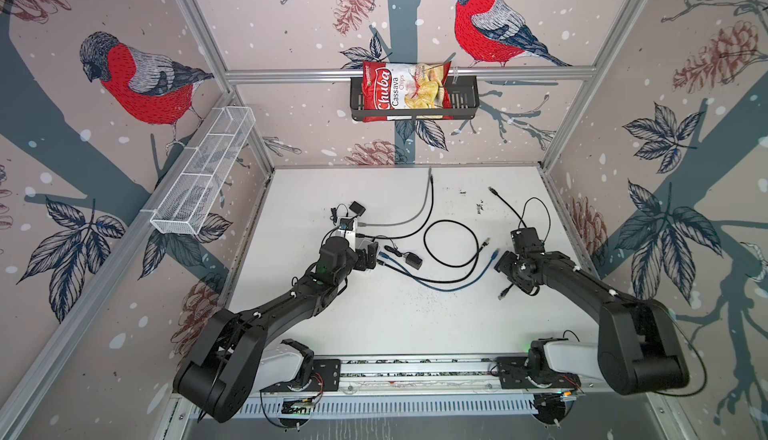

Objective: Insert the plug into the switch port

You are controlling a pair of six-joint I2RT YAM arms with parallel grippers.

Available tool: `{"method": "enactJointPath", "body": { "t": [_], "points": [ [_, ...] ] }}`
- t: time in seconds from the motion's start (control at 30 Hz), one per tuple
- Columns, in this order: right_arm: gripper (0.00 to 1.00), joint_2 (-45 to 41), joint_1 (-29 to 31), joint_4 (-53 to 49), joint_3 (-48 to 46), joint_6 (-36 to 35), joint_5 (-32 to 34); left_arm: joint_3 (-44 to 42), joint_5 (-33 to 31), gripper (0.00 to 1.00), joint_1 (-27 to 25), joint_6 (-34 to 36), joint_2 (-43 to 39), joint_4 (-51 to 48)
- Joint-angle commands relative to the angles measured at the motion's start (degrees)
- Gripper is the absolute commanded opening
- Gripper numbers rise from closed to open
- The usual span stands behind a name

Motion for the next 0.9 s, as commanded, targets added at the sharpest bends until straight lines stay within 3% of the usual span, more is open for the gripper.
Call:
{"method": "enactJointPath", "body": {
  "t": [0.0, 0.27, 0.73, 0.87],
  "points": [
    [0.66, 0.5, 0.4, -2.6, -0.6, -0.3, -1.5, 0.4, 0.7, 0.98, 0.0, 1.5, -0.1, 1.7],
    [0.35, 1.2, 1.7, -1.0, -2.2, 0.6, -4.7, 0.3, 0.0, 0.98, 0.0, 2.2, -0.5, 2.1],
    [0.05, 3.8, 6.0, -0.4, -0.4, 1.6, -5.8, 0.4, -0.1, 0.97, 0.0, 3.8, 0.6, 2.3],
    [0.01, 4.9, 8.3, -0.9, 0.9, 2.0, -5.6, 0.6, -0.1, 0.97, 0.0, 4.3, 0.8, 2.4]
  ]
}}
